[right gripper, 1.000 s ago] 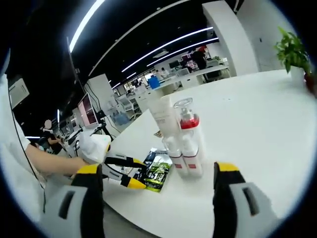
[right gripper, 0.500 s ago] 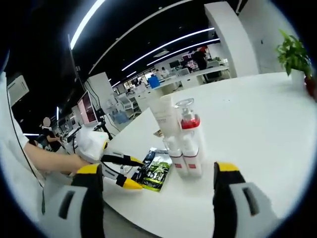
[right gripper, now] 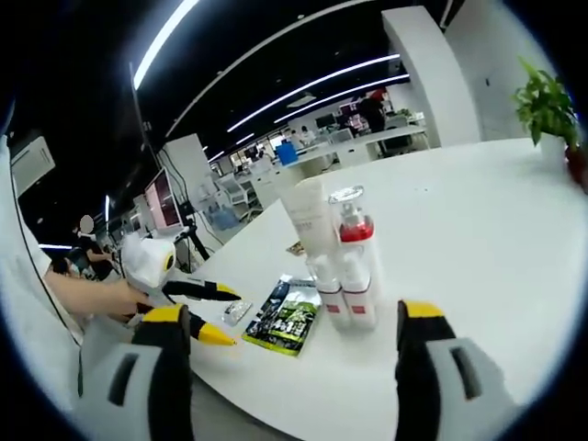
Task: Arrange the skincare products in the storage area until every visible bottle or jar stands upright without overlapping.
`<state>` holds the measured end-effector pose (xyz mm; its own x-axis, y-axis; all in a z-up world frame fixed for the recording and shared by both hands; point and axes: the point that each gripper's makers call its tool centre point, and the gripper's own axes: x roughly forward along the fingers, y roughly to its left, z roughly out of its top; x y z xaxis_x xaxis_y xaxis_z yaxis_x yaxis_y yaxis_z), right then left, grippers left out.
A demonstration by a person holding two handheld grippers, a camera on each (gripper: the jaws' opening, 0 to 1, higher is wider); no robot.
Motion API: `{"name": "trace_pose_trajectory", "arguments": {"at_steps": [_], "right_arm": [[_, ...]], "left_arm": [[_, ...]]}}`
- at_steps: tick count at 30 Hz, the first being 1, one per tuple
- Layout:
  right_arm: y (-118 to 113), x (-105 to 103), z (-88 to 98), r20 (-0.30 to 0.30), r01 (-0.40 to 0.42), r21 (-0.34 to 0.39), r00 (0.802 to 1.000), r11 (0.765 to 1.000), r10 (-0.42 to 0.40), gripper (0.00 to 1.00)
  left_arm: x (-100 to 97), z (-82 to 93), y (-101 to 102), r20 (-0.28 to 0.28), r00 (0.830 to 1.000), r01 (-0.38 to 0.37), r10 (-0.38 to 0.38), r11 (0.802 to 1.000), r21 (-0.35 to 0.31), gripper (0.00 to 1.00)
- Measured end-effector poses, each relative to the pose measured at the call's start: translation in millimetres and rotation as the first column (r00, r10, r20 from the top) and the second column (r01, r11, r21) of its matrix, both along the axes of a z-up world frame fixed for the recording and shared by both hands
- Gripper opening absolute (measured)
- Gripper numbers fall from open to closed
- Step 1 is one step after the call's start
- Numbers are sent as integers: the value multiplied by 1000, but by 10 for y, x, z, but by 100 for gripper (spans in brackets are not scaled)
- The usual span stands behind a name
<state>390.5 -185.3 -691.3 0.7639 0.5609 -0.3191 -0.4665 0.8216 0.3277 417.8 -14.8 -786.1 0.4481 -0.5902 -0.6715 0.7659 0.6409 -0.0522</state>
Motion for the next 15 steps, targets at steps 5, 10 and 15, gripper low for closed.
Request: {"name": "trace_pose_trajectory", "arguments": {"at_steps": [5,10,15], "right_arm": [[6,-18,12,4,1,-13,1000,1000,-1,95],[6,-29,27,8,3,-13,1000,1000,-3,95],[2,-40,47,13,10,-13,1000,1000,-10,95]], "left_arm": [[-17,80,164,-10,999,-52,52,998,-29,68],[-85,160,316,-18,996,-90,89,995,-33,77],[-179,219,417,-39,992,-121,120,992,-42,83]]}}
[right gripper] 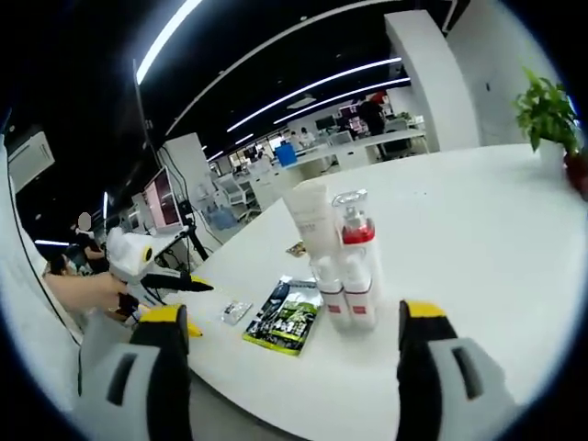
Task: Arrange the skincare products in the storage area until every visible bottle or jar stands upright without overlapping.
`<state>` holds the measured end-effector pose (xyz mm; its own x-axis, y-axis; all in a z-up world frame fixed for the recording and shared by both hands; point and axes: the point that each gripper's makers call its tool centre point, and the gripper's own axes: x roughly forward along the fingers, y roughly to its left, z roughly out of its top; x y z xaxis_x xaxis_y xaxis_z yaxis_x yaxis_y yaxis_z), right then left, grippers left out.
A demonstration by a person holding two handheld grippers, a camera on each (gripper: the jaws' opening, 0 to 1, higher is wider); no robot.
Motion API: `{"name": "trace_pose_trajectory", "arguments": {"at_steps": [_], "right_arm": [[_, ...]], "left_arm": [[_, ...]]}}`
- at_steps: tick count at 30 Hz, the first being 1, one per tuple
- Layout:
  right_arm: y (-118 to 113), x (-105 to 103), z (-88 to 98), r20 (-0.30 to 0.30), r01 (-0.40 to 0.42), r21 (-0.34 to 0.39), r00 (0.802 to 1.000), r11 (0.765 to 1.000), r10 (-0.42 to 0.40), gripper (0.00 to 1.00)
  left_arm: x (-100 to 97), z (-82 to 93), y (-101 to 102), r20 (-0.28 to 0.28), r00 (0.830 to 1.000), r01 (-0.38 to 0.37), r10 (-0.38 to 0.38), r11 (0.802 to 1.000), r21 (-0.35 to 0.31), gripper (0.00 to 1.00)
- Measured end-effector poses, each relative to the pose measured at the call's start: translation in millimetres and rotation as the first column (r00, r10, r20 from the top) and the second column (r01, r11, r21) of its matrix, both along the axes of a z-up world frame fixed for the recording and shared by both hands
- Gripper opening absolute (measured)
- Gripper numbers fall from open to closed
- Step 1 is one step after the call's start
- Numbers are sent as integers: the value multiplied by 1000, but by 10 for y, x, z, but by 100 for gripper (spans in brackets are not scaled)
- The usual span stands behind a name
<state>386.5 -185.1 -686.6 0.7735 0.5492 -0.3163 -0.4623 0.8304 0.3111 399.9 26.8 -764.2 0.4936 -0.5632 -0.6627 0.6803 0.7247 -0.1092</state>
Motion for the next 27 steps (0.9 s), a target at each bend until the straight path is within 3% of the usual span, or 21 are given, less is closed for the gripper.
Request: {"name": "trace_pose_trajectory", "arguments": {"at_steps": [5,14,27], "right_arm": [[21,-30,18,1,-3,-2,1000,1000,3,95],[35,-83,39,-2,-2,5,1000,1000,2,95],[39,-79,-22,6,-4,-9,1000,1000,4,95]], "left_arm": [[-86,31,74,-24,999,-32,31,999,-22,88],[-218,146,111,6,1000,-29,30,998,-56,97],[-285,95,162,2,999,-54,55,997,-56,97]]}}
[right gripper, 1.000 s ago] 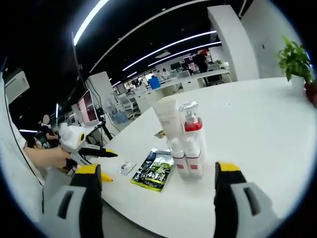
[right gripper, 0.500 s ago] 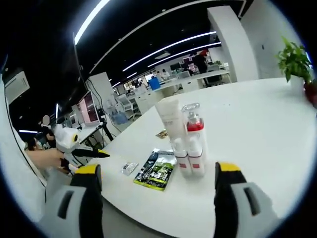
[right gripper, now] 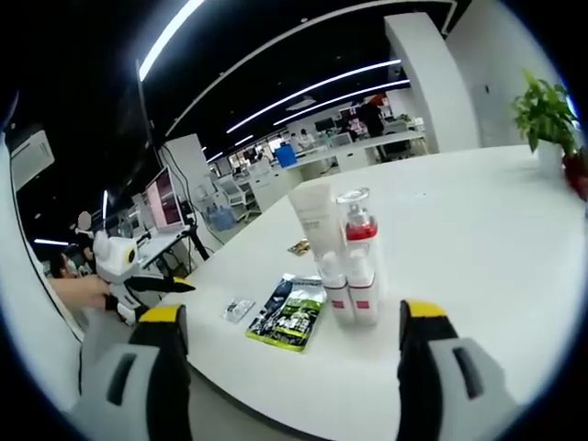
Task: Arrange the skincare products in the storage area until every visible bottle or jar stands upright without overlapping.
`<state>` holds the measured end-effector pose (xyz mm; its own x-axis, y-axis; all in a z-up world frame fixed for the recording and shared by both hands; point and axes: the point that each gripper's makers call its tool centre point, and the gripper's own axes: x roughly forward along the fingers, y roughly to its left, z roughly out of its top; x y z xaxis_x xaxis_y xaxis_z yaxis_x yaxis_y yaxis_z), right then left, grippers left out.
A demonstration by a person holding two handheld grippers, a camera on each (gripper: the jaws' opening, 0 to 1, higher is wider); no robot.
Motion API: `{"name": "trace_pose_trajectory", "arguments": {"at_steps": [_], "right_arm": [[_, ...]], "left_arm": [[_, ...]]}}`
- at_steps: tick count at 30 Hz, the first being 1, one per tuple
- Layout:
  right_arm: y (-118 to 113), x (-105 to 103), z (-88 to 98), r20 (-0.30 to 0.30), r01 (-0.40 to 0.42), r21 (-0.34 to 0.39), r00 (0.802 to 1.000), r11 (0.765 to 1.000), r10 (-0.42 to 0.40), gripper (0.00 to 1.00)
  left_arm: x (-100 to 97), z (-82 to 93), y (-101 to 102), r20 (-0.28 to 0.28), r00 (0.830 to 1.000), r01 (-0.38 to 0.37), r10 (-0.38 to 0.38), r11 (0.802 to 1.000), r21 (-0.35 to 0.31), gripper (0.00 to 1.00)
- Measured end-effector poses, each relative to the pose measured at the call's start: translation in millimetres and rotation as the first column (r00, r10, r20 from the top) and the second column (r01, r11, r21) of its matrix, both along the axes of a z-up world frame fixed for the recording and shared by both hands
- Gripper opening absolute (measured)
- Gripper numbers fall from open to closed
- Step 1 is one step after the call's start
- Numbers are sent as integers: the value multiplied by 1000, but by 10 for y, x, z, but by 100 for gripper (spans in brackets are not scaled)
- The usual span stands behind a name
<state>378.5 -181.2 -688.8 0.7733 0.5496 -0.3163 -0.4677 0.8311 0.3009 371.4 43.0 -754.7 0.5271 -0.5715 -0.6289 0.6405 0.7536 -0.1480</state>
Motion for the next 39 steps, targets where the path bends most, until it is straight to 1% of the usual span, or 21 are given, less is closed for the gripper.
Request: {"name": "trace_pose_trajectory", "arguments": {"at_steps": [6,11,14,19,24,28,31,34,39], "right_arm": [[35,-15,-41,-12,-20,-19,1000,1000,20,94],[22,-7,-45,-17,-14,-10,1000,1000,14,93],[21,-8,-44,-20,-12,-4,1000,1000,12,93],[13,-3,-41,-22,-5,2,1000,1000,5,93],[7,-4,-44,-25,-2,3,1000,1000,2,92],[3,-3,-48,-25,2,1,1000,1000,-2,92],[-6,-1,-52,-27,6,-1,1000,1000,-6,92],[-9,0,-54,-27,9,-4,1000,1000,-9,92],[-14,4,-62,-29,14,-11,999,1000,-15,92]], "left_arm": [[8,-13,11,-4,1000,-6,6,1000,4,97],[16,-28,19,-11,1000,-5,5,1000,6,97],[35,-49,12,-17,1000,8,-8,1000,11,95],[107,-144,32,-27,999,42,-41,998,48,92],[199,-253,59,-31,995,98,-95,990,97,89],[262,-341,103,-36,993,112,-108,986,127,85],[303,-405,129,-40,992,125,-120,981,149,80],[353,-445,157,-40,992,129,-124,976,175,72],[454,-479,172,-30,993,119,-116,974,193,67]]}}
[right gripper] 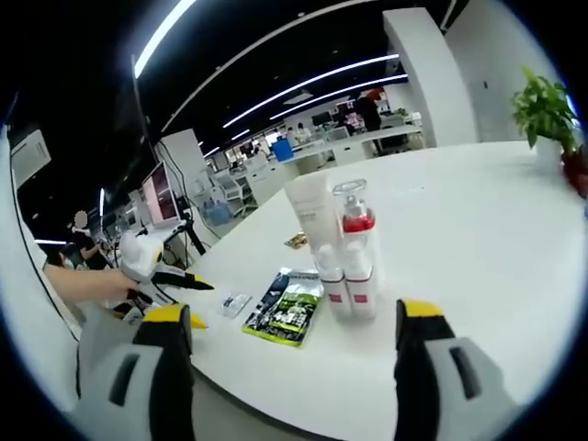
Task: Arrange the skincare products in the storage area until every visible bottle or jar stands upright without overlapping.
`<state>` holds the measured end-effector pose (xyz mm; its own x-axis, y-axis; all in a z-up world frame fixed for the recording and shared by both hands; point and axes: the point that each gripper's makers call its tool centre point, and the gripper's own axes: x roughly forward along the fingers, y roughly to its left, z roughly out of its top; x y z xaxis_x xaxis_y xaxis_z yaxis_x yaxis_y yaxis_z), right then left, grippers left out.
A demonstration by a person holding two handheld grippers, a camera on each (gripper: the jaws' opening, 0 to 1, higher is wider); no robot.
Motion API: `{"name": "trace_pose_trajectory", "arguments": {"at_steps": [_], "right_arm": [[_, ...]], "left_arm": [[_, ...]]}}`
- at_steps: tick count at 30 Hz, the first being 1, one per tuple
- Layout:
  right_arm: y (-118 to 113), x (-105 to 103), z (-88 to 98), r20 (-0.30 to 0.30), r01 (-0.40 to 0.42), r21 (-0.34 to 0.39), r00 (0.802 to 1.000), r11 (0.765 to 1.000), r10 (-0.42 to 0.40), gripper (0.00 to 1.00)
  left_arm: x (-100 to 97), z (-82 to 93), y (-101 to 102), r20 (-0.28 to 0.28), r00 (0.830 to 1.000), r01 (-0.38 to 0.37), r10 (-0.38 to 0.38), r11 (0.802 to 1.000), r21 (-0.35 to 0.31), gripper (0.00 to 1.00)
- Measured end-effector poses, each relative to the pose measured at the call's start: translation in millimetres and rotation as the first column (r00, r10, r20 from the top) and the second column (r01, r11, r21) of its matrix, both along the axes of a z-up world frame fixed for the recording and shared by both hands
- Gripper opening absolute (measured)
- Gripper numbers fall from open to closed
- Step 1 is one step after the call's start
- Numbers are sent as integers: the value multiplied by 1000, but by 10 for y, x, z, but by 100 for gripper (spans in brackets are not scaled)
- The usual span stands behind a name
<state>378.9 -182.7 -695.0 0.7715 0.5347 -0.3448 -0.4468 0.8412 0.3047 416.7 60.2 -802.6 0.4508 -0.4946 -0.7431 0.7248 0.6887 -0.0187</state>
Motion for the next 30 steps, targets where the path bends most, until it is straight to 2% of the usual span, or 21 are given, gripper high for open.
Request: {"name": "trace_pose_trajectory", "arguments": {"at_steps": [4,9,18,30], "right_arm": [[-6,5,-1,1,6,-4,1000,1000,-6,92],[-31,17,4,6,20,-9,1000,1000,-20,92],[-38,19,-2,5,23,-18,1000,1000,-23,92],[-41,21,-14,3,24,-27,1000,999,-24,91]], "left_arm": [[95,-29,-42,50,998,46,-48,998,39,60],[178,-58,-128,62,996,62,-64,997,41,54],[234,-173,-150,15,999,40,-41,998,45,45],[243,-181,-232,6,1000,-2,2,999,39,44]]}}
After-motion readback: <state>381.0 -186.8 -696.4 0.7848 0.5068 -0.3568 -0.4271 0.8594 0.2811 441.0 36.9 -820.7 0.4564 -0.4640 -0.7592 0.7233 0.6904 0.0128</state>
